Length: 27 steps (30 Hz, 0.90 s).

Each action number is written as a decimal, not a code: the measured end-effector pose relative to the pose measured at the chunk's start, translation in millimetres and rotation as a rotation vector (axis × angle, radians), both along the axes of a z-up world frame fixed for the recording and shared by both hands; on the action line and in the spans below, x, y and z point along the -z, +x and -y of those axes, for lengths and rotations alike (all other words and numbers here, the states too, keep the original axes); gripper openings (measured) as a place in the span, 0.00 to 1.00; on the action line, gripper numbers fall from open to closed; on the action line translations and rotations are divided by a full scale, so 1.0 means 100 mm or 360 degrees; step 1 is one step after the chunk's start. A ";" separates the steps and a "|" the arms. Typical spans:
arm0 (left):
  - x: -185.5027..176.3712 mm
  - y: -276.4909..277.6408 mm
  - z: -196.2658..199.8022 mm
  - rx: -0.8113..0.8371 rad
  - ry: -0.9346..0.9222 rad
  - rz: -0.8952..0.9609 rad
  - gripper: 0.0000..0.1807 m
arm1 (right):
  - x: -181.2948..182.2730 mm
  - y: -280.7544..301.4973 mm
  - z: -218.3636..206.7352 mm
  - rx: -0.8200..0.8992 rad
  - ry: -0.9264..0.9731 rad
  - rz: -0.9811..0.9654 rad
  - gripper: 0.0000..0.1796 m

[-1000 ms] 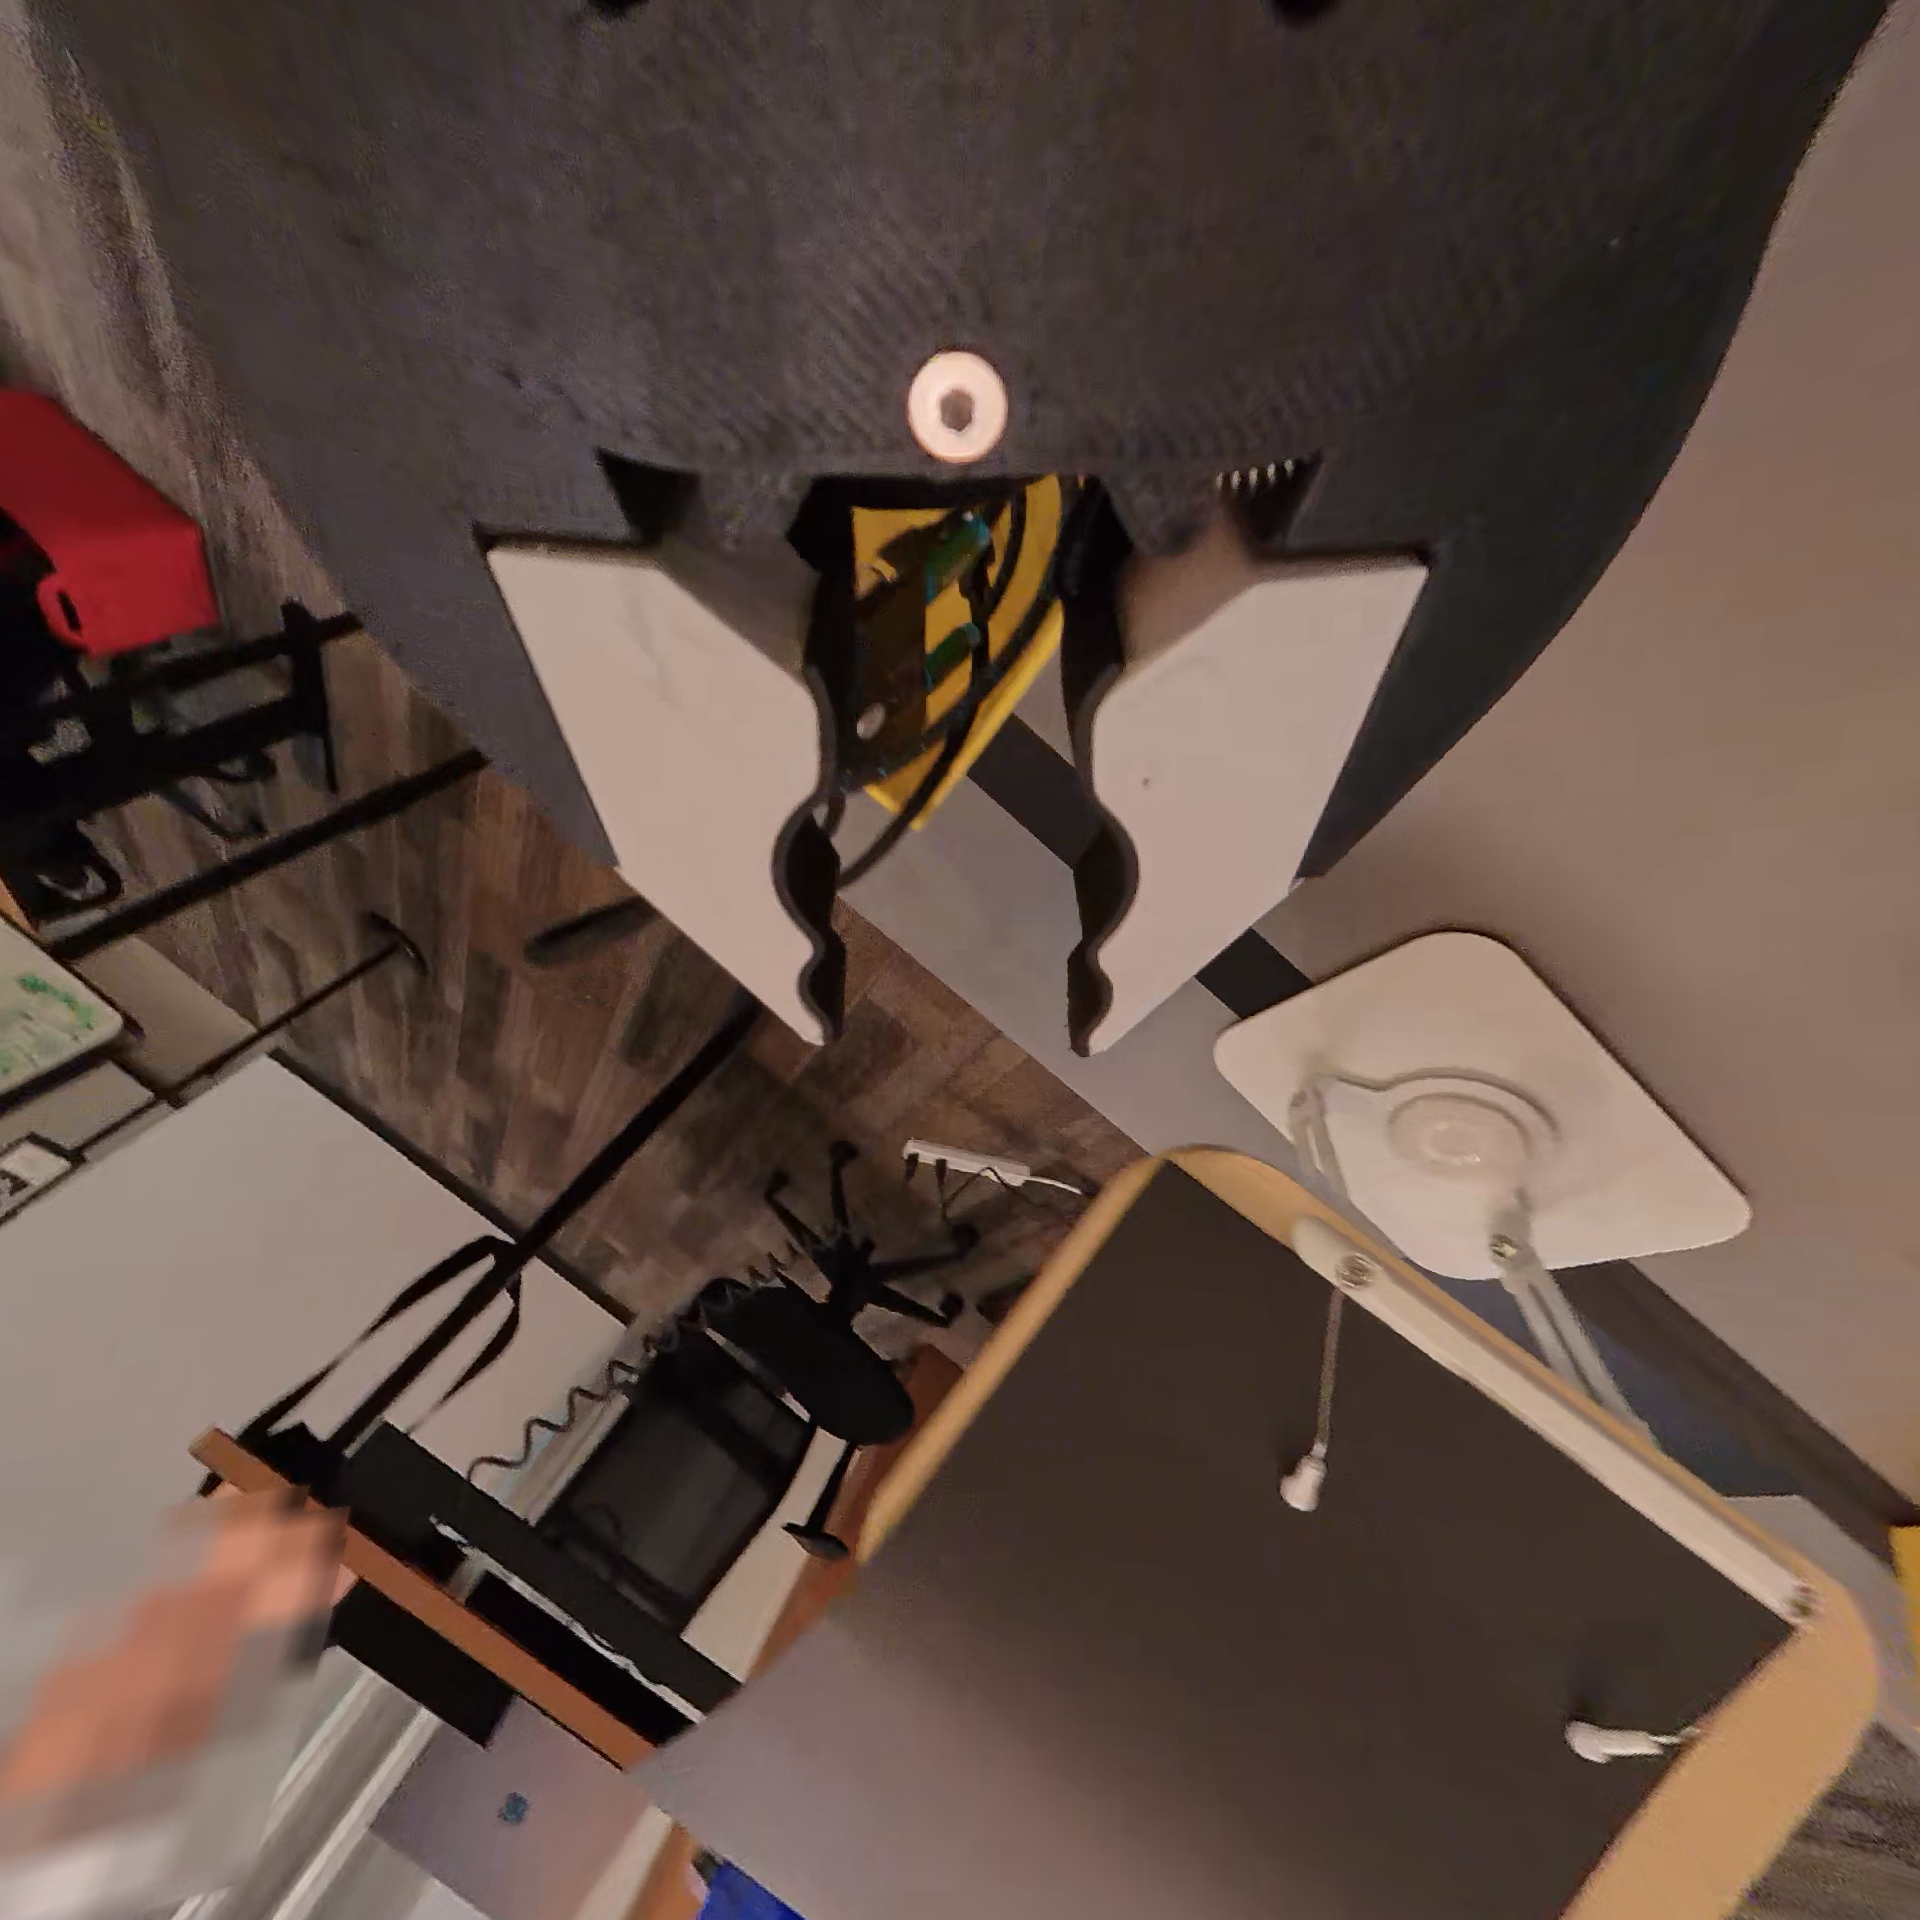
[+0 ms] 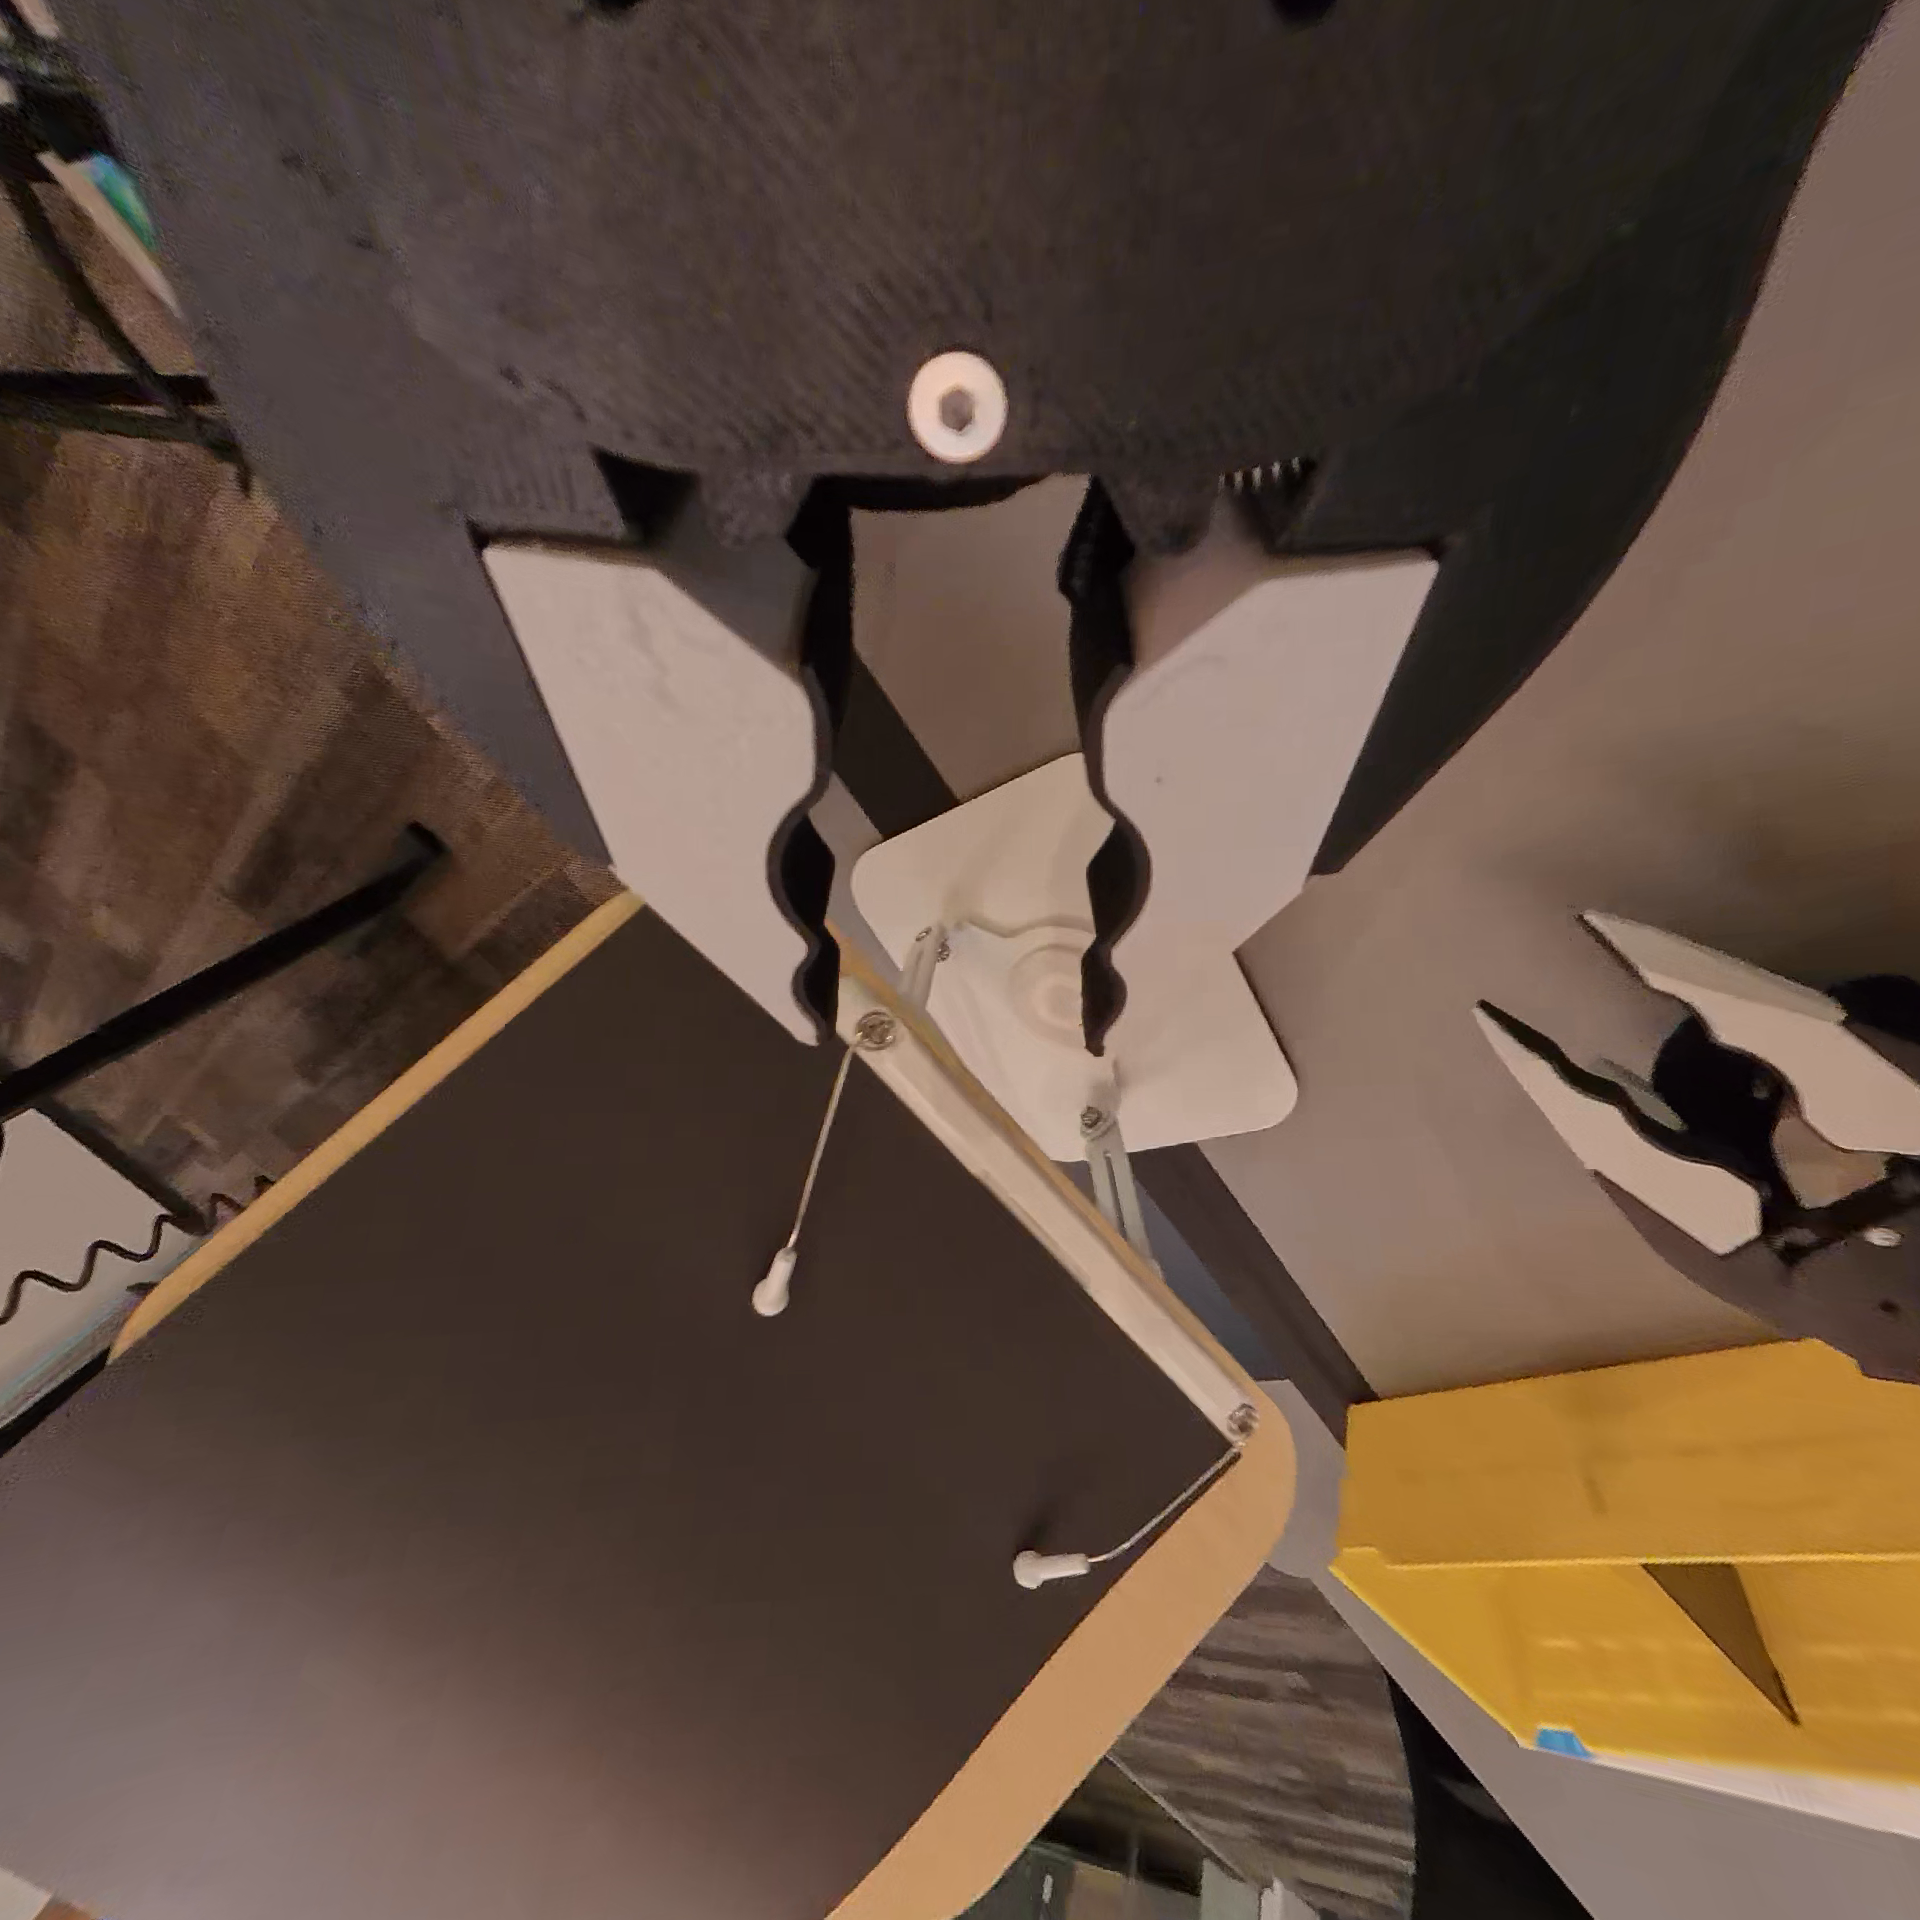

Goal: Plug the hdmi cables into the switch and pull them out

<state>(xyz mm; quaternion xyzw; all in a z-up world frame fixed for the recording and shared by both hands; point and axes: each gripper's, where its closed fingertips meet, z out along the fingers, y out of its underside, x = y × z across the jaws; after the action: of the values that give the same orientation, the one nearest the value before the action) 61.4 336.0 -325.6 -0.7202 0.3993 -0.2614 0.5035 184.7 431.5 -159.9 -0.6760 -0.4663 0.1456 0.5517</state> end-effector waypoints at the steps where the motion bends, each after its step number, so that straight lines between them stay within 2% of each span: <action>1: 0.00 0.00 0.00 0.0000 -0.0004 -0.0001 0.22 | -0.03 0.00 -0.05 0.0004 0.0013 0.0001 0.26; 5: 0.01 0.00 0.00 0.0002 -0.0004 -0.0003 0.22 | -0.11 0.00 -0.13 -0.0042 -0.0007 -0.0211 0.26; 12: 0.04 0.02 0.00 0.0005 -0.0005 -0.0043 0.22 | 0.17 0.10 -0.24 0.0008 -0.0091 -0.0257 0.26; 15: 0.04 0.03 0.01 0.0008 0.0009 -0.0058 0.22 | 0.41 0.01 -0.24 -0.0018 -0.0215 -0.0304 0.26; 27: 0.05 0.04 0.03 0.0022 0.0035 -0.0086 0.22 | 0.55 -0.32 0.04 -0.0115 -0.0300 -0.0368 0.28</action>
<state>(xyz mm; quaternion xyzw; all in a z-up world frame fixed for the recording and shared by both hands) 65.7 332.6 -331.0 -0.7186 0.4205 -0.2410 0.4987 152.8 427.0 -214.9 -0.6862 -0.4080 0.2855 0.5302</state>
